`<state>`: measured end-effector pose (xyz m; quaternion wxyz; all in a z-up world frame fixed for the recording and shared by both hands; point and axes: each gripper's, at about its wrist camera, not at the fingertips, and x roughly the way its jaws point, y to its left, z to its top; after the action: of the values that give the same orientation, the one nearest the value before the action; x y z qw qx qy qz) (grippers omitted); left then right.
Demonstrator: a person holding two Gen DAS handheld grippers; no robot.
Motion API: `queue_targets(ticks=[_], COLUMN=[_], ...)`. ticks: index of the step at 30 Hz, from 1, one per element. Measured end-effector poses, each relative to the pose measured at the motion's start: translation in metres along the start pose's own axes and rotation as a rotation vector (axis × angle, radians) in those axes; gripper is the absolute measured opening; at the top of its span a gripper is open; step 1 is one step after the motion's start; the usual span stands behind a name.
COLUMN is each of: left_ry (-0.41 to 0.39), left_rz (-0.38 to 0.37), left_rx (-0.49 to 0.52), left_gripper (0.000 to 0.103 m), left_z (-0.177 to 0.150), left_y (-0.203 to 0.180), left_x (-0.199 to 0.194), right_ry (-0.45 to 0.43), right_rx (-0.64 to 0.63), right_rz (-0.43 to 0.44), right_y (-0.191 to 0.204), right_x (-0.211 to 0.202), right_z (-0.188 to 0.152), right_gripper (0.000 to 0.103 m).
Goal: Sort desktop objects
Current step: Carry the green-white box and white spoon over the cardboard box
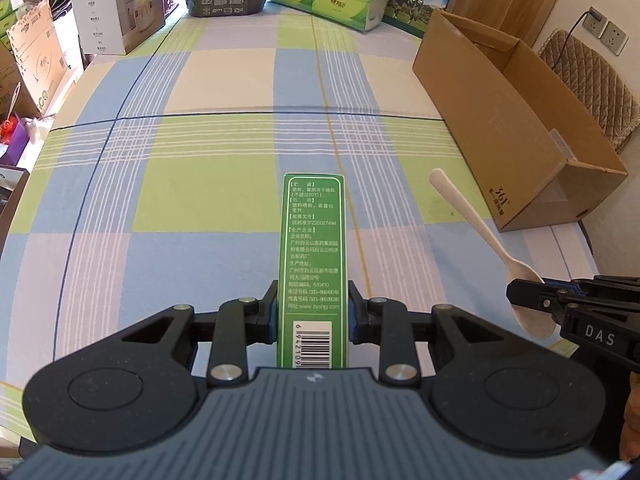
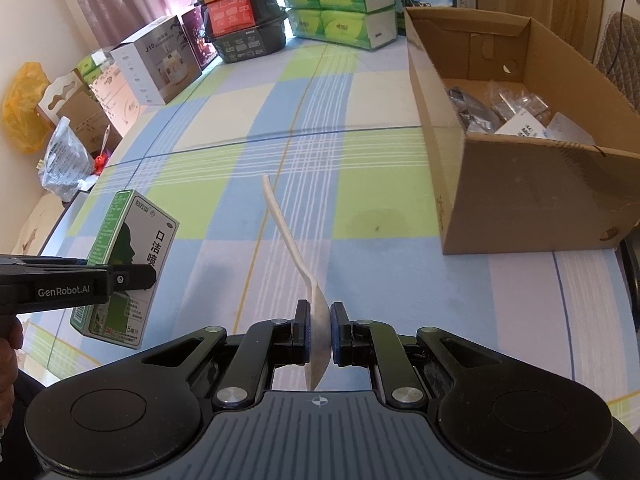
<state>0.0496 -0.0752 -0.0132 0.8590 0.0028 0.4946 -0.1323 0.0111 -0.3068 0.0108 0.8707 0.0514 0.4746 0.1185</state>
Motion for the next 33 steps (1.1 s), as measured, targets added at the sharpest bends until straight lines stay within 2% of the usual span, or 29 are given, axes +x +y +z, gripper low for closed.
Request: queue_targets(ticks=[16, 33], left_ry=[-0.03, -0.042], left_rz=[-0.079, -0.173], left_rx=[0.056, 0.141], left_gripper=[0.025, 0.025], left_z=[0.0, 0.012], left_y=[-0.051, -0.129], left_x=[-0.014, -0.019], right_ry=[-0.062, -0.144], right_rx=[0.018, 0.087], right_rz=[-0.07, -0.153], right_y=[-0.025, -0.079], right_x=[-0.035, -0.085], right_z=[-0.01, -0.015], right_gripper=[0.007, 0.007])
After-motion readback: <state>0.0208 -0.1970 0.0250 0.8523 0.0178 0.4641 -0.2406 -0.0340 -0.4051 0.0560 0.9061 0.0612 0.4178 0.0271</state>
